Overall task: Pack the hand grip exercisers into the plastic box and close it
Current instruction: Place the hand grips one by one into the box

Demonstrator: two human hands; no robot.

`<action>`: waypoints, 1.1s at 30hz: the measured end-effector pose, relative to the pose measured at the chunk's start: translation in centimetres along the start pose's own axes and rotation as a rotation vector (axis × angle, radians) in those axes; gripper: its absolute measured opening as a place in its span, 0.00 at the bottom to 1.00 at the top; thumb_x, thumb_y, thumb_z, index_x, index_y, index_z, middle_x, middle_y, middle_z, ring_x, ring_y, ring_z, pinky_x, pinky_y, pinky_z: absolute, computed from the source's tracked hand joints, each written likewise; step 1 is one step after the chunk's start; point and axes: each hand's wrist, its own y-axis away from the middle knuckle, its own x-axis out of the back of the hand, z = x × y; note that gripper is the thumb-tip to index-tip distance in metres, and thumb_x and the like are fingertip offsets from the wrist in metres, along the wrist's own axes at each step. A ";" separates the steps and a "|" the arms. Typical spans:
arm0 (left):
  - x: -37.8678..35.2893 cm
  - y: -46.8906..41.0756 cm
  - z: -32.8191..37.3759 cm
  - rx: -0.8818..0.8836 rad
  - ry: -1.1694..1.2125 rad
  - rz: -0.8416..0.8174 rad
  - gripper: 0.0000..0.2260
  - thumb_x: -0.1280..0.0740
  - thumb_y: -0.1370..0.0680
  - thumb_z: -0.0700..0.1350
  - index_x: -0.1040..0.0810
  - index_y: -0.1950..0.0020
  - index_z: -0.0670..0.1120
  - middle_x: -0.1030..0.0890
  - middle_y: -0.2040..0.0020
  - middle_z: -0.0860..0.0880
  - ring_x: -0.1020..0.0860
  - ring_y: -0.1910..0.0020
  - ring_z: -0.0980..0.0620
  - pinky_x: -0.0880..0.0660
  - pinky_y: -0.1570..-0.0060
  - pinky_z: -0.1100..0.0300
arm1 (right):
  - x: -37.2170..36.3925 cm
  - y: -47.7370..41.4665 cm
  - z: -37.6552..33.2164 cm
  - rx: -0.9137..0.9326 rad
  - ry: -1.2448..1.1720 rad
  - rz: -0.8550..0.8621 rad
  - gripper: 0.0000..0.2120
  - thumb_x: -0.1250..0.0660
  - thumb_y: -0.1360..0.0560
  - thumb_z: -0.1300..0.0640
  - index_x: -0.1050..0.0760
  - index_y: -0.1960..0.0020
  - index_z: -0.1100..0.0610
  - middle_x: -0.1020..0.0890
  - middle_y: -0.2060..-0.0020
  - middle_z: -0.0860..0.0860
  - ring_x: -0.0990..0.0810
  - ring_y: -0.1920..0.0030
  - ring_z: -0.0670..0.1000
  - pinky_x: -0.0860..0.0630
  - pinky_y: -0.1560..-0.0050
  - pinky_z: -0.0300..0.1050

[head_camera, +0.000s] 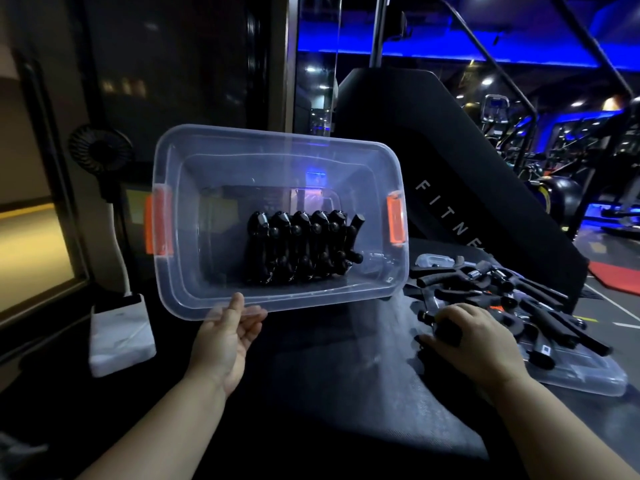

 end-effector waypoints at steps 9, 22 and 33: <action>0.2 0.0 0.1 -0.001 0.000 -0.014 0.09 0.37 0.21 0.48 0.26 0.55 0.43 0.17 0.65 0.48 0.18 0.62 0.54 0.26 0.54 0.59 | 0.4 -0.1 -1.0 -0.085 -0.011 0.023 0.20 0.36 0.29 0.34 0.20 0.52 0.48 0.20 0.51 0.46 0.23 0.47 0.52 0.28 0.54 0.44; 0.3 -0.2 -0.2 -0.005 0.011 -0.039 0.11 0.37 0.21 0.49 0.25 0.57 0.42 0.17 0.66 0.48 0.18 0.64 0.56 0.25 0.54 0.60 | 2.4 -0.4 1.6 -0.691 0.056 -0.130 0.34 0.39 0.31 0.28 0.28 0.38 0.53 0.22 0.42 0.55 0.27 0.39 0.59 0.34 0.41 0.56; 0.3 -0.2 -0.1 -0.002 0.012 -0.043 0.10 0.37 0.21 0.49 0.25 0.55 0.43 0.17 0.65 0.48 0.18 0.64 0.56 0.26 0.54 0.59 | 3.2 0.8 0.5 -0.631 -0.197 -0.087 0.35 0.30 0.38 0.28 0.26 0.44 0.54 0.20 0.54 0.52 0.22 0.54 0.53 0.28 0.58 0.46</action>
